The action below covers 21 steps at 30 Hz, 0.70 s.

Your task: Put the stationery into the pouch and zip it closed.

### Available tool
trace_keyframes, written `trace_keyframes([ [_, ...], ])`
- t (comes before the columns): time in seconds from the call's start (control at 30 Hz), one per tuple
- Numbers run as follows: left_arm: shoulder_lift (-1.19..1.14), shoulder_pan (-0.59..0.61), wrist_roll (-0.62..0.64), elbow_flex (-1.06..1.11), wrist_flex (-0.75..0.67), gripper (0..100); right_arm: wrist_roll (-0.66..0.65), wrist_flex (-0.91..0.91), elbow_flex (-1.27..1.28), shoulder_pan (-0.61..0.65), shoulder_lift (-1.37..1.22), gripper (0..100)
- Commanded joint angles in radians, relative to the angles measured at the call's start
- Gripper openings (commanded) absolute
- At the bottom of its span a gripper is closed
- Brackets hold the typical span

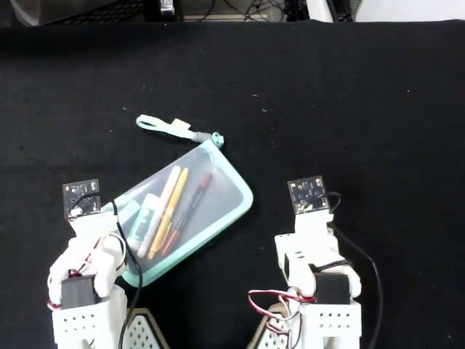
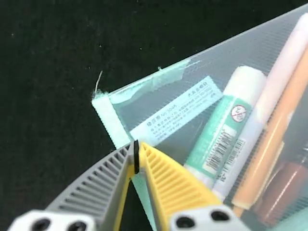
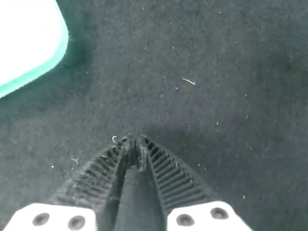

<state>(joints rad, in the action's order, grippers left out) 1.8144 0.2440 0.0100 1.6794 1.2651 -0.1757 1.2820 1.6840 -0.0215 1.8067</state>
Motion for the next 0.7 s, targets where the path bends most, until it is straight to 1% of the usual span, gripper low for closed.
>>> trace_keyframes([
  [0.0, 0.003, -0.088, 0.009, 0.019, -0.057, 4, 0.009, 0.003, 0.002, -0.009, 0.047, 1.4],
  [0.2, 0.003, -0.45, 0.011, 0.019, -0.104, 4, 0.009, 0.003, 0.002, -0.012, 0.047, 1.5],
  [0.23, 0.003, -0.487, 0.011, 0.019, -0.112, 4, 0.009, 0.003, 0.002, -0.014, 0.047, 1.5],
  [0.3, 0.003, -0.499, 0.011, 0.005, -0.103, 4, 0.009, 0.003, 0.002, -0.014, 0.047, 1.5],
  [0.33, 0.003, -0.481, 0.011, -0.005, -0.094, 4, 0.009, 0.003, 0.002, -0.014, 0.047, 1.4],
  [0.4, 0.003, -0.401, 0.005, -0.048, -0.071, 4, 0.009, 0.003, 0.002, -0.012, 0.047, 1.4],
  [0.57, 0.003, -0.099, -0.003, -0.193, -0.061, 4, 0.009, 0.003, 0.002, -0.009, 0.047, 1.4],
  [0.67, 0.003, 0.061, -0.086, -0.193, -0.061, 4, 0.009, 0.003, 0.002, -0.009, 0.047, 1.4],
])
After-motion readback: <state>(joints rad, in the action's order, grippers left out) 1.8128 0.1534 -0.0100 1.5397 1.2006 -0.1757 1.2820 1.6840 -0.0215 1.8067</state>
